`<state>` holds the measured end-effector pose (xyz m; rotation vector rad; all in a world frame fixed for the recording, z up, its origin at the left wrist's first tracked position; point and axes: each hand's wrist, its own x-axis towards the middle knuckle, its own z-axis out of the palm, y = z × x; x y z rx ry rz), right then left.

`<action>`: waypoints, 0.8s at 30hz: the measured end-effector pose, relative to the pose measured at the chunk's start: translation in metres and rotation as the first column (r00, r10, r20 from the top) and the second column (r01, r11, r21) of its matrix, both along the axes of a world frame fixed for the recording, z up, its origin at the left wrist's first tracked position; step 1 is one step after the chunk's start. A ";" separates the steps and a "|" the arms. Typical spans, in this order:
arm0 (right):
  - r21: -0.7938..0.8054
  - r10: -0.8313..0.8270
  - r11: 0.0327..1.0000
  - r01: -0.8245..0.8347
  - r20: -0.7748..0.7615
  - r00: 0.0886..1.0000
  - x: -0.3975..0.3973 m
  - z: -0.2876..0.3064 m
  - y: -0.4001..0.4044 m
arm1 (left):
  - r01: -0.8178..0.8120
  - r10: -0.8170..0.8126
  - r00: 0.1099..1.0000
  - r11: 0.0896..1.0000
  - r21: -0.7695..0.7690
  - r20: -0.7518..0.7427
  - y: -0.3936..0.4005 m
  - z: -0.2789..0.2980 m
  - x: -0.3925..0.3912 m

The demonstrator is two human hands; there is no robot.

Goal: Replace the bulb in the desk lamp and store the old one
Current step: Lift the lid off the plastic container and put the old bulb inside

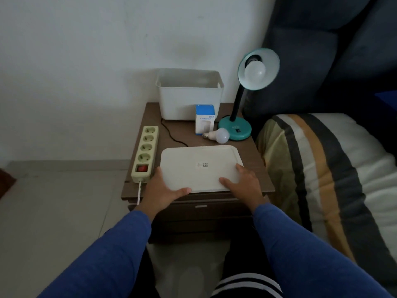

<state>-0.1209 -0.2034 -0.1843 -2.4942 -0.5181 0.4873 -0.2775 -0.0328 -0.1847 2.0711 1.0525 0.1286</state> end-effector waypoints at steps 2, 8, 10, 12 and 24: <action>-0.033 0.012 0.999 -0.012 -0.019 1.000 0.004 -0.004 0.001 | 0.013 -0.013 1.000 1.000 0.011 -0.027 0.003 -0.001 0.003; -0.143 0.066 0.987 -0.071 -0.039 0.997 0.016 -0.006 0.009 | 0.035 -0.030 0.991 0.999 0.033 -0.127 0.008 -0.005 0.012; -0.223 0.107 0.968 -0.112 -0.033 0.994 0.021 -0.005 0.012 | 0.056 -0.048 0.982 0.998 0.039 -0.180 0.013 -0.006 0.014; -0.295 0.147 0.944 -0.148 -0.028 0.989 0.025 -0.002 0.014 | 0.096 -0.081 0.966 0.994 0.048 -0.244 0.018 -0.004 0.018; -0.401 0.287 0.888 -0.227 0.097 0.953 0.064 0.038 0.055 | 0.316 -0.195 0.831 0.937 0.153 -0.521 0.052 0.051 0.074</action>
